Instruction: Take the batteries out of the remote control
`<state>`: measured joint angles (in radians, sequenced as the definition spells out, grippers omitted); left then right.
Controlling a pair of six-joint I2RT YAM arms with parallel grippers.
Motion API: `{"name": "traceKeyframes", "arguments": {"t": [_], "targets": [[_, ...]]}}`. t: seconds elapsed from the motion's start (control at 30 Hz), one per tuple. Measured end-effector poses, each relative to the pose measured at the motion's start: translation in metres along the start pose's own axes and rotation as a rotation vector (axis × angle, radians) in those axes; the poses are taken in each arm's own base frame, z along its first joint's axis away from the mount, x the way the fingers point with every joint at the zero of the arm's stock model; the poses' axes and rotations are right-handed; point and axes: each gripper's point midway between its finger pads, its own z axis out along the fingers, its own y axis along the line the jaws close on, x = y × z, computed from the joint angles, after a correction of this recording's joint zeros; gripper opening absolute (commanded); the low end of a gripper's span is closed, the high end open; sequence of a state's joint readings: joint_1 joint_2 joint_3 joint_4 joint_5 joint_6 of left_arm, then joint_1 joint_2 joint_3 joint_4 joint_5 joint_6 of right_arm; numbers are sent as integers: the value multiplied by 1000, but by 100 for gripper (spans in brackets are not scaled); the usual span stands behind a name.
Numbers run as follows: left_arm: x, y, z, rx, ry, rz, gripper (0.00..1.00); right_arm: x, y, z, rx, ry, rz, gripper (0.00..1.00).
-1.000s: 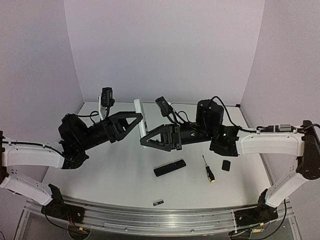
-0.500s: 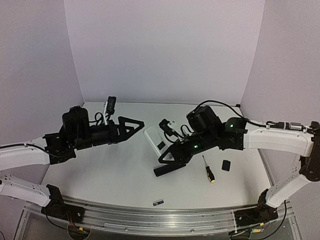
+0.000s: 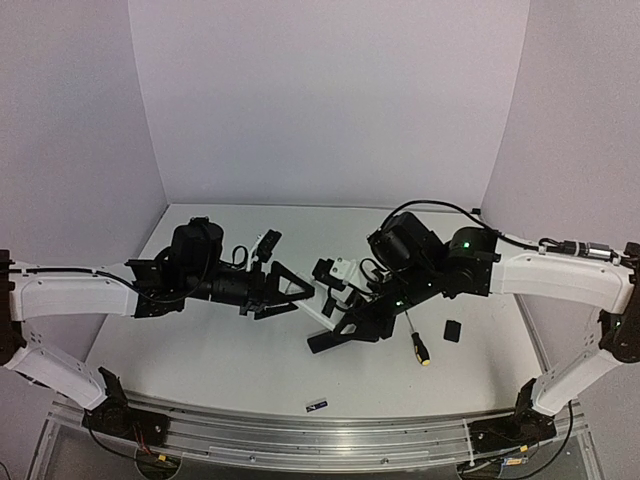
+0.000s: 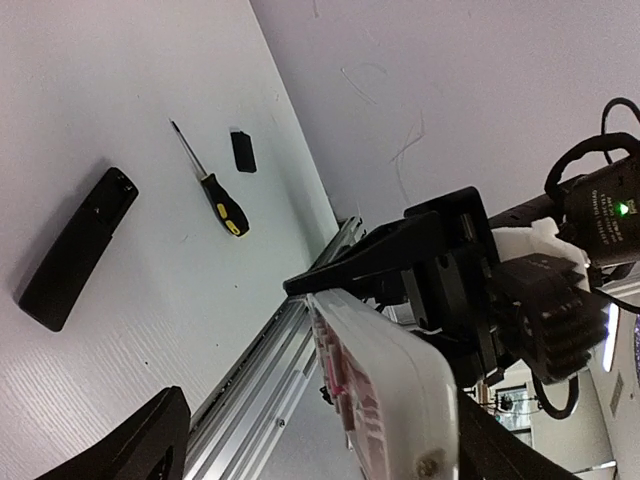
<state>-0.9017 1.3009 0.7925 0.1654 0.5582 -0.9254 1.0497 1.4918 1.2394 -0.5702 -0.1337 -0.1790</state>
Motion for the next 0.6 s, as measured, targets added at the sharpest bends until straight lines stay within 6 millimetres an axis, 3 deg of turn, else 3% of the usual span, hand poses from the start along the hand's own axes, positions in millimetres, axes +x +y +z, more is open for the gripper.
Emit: {"name": "traceKeyframes", "arguments": {"t": [0.1, 0.27, 0.4, 0.5, 0.6], "targets": [[3, -1, 4, 45, 43, -33, 66, 0, 2, 0, -6, 4, -46, 2], [6, -16, 5, 125, 82, -43, 30, 3, 6, 0, -23, 16, -110, 3], [8, -21, 4, 155, 107, -78, 9, 4, 2, 0, 5, 32, -143, 5], [8, -4, 6, 116, 114, -139, 0, 5, -4, -3, 37, 49, -157, 8], [9, -3, 7, 117, 118, -140, 0, 5, -5, -3, 47, 58, -155, 25]]}}
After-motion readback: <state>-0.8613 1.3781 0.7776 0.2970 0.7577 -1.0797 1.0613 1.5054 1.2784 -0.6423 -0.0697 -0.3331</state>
